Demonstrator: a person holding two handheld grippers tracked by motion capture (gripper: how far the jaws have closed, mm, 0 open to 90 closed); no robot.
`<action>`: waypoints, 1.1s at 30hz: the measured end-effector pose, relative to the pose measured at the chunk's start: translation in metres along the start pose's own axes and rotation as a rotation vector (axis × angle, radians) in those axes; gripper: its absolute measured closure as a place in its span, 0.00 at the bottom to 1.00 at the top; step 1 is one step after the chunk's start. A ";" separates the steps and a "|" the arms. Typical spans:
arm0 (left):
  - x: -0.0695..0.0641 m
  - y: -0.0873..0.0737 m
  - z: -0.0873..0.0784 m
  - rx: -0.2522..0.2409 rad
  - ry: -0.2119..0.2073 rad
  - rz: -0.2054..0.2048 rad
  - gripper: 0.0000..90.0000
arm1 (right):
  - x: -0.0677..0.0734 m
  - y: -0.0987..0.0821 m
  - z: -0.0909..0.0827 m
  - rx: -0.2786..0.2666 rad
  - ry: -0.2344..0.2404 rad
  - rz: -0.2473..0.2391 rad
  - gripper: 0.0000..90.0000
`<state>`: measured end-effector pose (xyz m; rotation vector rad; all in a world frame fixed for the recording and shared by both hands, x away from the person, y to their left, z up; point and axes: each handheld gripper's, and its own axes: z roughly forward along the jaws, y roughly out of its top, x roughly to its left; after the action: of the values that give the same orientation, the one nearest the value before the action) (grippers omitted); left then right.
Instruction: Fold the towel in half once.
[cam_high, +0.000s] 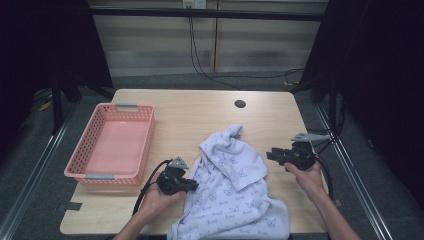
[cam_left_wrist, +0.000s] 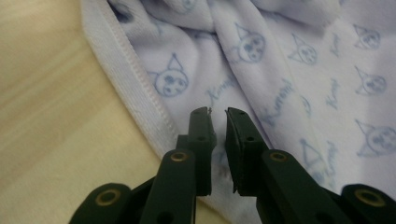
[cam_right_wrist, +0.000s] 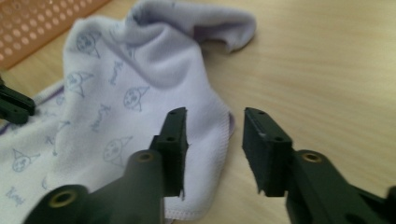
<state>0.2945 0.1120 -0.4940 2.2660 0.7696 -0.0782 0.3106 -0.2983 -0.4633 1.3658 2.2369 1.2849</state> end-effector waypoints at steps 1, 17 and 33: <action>-0.001 -0.003 -0.002 -0.002 -0.006 -0.006 0.92 | 0.002 -0.002 0.006 0.018 -0.006 -0.008 0.64; 0.000 -0.017 -0.007 -0.054 -0.055 -0.047 0.88 | 0.005 0.003 0.033 0.046 0.025 -0.005 0.97; 0.004 -0.009 -0.025 -0.116 -0.050 -0.068 0.79 | -0.037 0.021 -0.048 -0.140 -0.115 0.051 0.97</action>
<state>0.2881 0.1353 -0.4829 2.1209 0.8035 -0.1186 0.3157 -0.3513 -0.4276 1.4147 2.0091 1.3169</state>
